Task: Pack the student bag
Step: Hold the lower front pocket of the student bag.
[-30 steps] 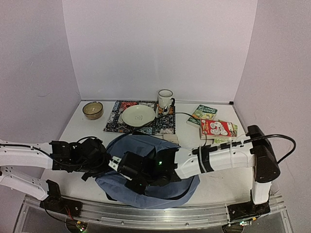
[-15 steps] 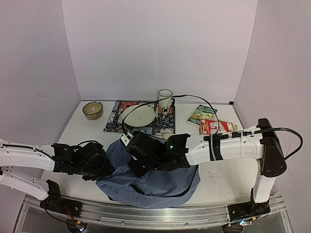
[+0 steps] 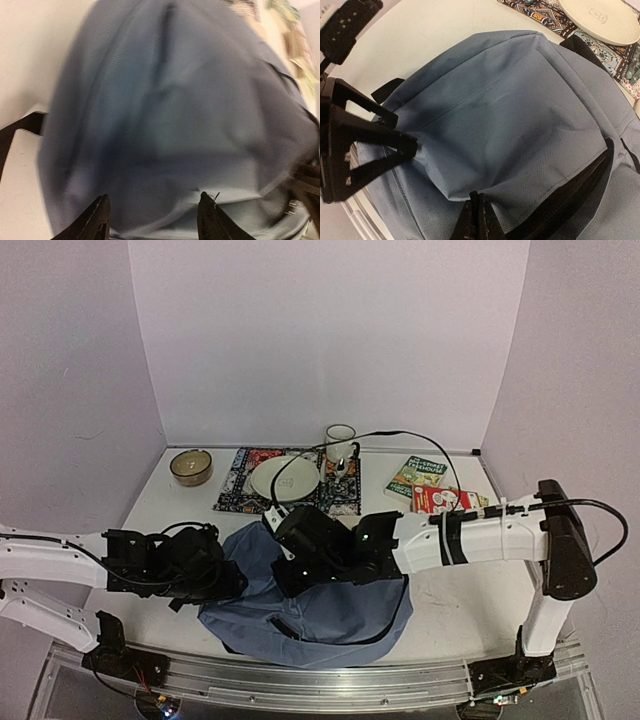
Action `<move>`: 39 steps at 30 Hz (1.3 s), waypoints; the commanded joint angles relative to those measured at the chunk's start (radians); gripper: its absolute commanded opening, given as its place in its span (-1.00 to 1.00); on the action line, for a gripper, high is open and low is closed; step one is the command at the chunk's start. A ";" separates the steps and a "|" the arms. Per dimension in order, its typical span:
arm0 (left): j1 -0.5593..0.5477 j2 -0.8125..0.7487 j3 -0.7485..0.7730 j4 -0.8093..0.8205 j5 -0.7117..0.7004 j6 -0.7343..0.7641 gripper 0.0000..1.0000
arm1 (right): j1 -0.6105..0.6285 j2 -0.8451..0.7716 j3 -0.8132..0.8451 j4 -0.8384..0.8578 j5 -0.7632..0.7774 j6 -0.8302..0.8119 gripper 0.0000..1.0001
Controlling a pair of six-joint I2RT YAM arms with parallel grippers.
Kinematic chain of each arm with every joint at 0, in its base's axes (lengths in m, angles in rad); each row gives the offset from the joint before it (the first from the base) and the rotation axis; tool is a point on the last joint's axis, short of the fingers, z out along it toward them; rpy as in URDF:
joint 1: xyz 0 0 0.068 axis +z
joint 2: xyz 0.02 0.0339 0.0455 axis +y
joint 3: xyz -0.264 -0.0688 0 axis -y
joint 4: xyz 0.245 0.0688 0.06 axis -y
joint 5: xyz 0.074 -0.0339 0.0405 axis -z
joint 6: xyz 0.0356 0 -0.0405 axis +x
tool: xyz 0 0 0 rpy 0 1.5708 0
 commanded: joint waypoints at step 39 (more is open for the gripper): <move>-0.368 0.268 0.096 0.373 -0.261 0.141 -1.00 | -0.015 -0.180 -0.185 0.294 0.032 0.182 -1.00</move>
